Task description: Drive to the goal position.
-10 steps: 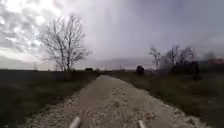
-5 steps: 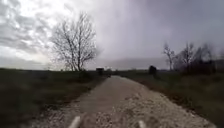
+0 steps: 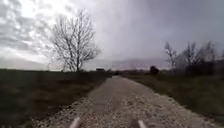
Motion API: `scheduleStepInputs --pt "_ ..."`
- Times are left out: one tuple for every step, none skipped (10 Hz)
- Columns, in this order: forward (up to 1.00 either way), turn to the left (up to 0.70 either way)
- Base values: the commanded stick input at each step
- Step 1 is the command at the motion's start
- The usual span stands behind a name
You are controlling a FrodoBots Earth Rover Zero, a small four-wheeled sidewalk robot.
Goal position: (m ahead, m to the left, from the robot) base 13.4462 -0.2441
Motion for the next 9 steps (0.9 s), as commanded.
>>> scheduleStepInputs --pt "0.50 0.00" --pt "0.50 0.00" --pt "0.50 0.00" --pt "0.50 0.00" --pt "0.50 0.00" --pt "0.50 0.00" --pt "0.50 -0.19" --pt "0.50 -0.39" --pt "0.50 -0.29"
